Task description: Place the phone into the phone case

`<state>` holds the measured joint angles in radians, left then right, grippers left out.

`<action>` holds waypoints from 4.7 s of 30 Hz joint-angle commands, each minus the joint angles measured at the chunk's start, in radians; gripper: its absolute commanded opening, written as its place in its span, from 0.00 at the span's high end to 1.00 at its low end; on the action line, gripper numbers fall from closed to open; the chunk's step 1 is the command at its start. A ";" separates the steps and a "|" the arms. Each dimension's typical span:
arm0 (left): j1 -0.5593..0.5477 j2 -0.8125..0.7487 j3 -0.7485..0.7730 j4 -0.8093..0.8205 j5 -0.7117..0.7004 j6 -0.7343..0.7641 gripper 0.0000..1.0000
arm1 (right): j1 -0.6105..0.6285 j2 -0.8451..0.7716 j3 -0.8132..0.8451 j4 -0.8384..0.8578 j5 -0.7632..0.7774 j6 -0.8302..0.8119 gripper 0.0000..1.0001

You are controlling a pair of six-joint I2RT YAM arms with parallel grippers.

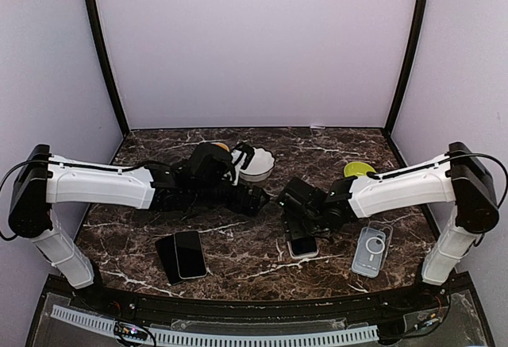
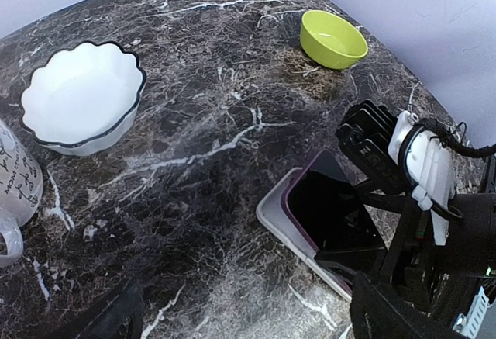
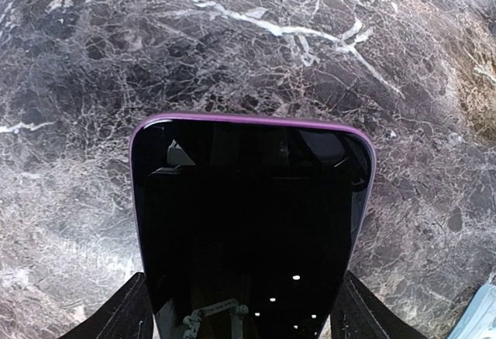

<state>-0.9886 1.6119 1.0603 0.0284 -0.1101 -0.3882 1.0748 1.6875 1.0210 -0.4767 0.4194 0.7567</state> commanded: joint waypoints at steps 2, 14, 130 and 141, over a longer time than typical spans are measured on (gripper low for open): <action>-0.004 -0.019 0.019 -0.020 -0.050 0.018 0.05 | 0.008 0.012 -0.014 0.019 0.038 0.017 0.96; -0.004 -0.047 -0.002 -0.023 -0.109 0.046 0.05 | 0.027 0.086 -0.026 0.020 0.029 0.046 0.97; -0.025 -0.157 -0.047 0.075 -0.083 0.067 0.01 | 0.040 -0.177 0.031 0.132 -0.018 -0.177 0.76; 0.040 -0.289 -0.184 0.446 0.156 -0.105 0.03 | 0.136 -0.327 -0.008 0.409 0.167 -0.348 0.77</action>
<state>-0.9504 1.3369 0.9043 0.3191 -0.0418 -0.4438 1.1942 1.3880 1.0241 -0.2218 0.4919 0.4835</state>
